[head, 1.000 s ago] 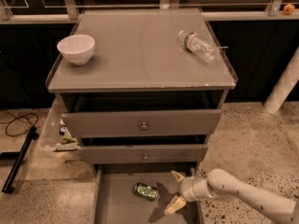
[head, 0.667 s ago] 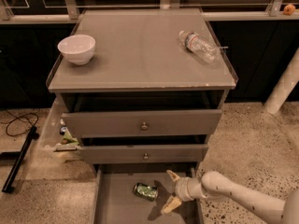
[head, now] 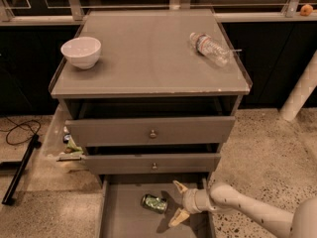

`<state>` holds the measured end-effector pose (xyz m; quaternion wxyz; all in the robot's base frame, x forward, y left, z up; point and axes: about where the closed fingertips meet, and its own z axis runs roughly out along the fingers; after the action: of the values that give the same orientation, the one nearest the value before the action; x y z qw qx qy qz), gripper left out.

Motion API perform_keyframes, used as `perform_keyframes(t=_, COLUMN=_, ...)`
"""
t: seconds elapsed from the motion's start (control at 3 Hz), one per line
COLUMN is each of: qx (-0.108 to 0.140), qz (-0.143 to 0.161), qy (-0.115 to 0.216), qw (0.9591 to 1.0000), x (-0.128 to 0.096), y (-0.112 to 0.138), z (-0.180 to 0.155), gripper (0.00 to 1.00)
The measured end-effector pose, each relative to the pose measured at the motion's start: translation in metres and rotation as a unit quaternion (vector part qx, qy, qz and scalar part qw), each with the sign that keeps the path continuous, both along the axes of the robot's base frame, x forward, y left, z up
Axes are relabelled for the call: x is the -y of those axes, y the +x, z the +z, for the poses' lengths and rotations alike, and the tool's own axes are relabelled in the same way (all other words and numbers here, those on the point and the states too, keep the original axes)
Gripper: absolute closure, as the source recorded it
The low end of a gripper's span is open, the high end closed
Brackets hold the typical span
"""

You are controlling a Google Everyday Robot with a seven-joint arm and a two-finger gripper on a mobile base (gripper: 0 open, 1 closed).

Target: Pick green can from bottom drawer and place on counter

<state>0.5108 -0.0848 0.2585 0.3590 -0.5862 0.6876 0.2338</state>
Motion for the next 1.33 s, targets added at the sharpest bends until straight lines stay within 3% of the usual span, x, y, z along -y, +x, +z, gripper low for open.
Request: perform_keyframes(t=1.33, qx=-0.035, qz=-0.002, qy=0.013, qw=0.9993, x=-0.038, y=0.016, z=-0.078, gripper=0.00)
